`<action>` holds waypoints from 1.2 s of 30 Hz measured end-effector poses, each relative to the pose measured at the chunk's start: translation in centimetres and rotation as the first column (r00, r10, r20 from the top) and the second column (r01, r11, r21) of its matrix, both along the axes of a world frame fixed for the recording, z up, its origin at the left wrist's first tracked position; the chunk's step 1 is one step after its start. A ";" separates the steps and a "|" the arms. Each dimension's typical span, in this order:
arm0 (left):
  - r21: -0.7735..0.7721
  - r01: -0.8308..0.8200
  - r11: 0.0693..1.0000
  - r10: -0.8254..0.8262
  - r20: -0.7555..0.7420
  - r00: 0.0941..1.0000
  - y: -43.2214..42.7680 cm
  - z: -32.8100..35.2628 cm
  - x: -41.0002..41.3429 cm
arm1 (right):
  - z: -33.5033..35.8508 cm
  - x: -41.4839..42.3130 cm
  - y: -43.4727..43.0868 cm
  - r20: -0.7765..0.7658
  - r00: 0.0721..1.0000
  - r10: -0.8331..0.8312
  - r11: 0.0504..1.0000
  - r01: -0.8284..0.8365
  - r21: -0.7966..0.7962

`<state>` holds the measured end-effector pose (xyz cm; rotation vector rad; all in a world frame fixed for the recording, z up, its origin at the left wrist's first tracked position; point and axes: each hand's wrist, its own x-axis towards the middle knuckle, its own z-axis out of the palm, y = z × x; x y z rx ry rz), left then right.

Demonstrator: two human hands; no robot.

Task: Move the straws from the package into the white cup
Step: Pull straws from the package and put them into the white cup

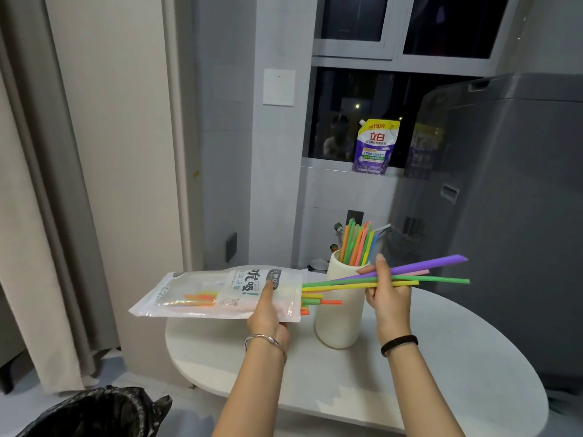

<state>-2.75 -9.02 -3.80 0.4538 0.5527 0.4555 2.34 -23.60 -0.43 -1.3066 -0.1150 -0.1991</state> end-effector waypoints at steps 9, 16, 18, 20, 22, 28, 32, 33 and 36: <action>0.054 0.091 0.994 -0.091 -0.014 0.996 -2.4 -0.3 0.7 | -0.9 -0.8 1.9 0.034 0.993 0.115 0.980 -0.108 -0.170; 0.033 0.088 0.996 -0.089 0.032 0.996 -2.9 0.2 0.8 | -0.4 -0.2 1.4 -0.005 0.997 0.079 0.967 -0.078 -0.244; -0.005 0.077 0.997 -0.076 0.063 0.995 -2.6 0.4 0.7 | 0.7 0.4 0.6 0.071 0.996 0.058 0.968 -0.039 -0.247; -0.023 0.091 0.996 -0.089 0.066 0.994 -2.3 0.3 0.6 | 2.3 1.1 -0.4 0.142 0.989 0.028 0.969 0.008 -0.249; -0.032 0.107 0.994 -0.105 0.052 0.993 -2.0 0.2 0.6 | 4.2 2.1 -1.5 0.183 0.983 -0.029 0.965 0.075 -0.252; -0.022 0.150 0.989 -0.148 0.053 0.988 -1.8 0.4 0.4 | 9.5 4.3 -3.2 0.313 0.949 -0.026 0.930 0.137 -0.340; 0.036 0.231 0.972 -0.233 0.064 0.970 -1.6 0.0 0.8 | 11.3 5.3 -2.9 0.420 0.907 -0.017 0.886 0.209 -0.415; 0.048 0.231 0.972 -0.234 0.070 0.970 -1.5 -0.1 0.8 | 11.5 5.6 -2.7 0.437 0.899 -0.015 0.881 0.218 -0.420; 0.057 0.203 0.978 -0.208 0.095 0.974 -1.4 -0.3 0.9 | 11.6 6.1 -1.8 0.455 0.890 0.026 0.848 0.222 -0.481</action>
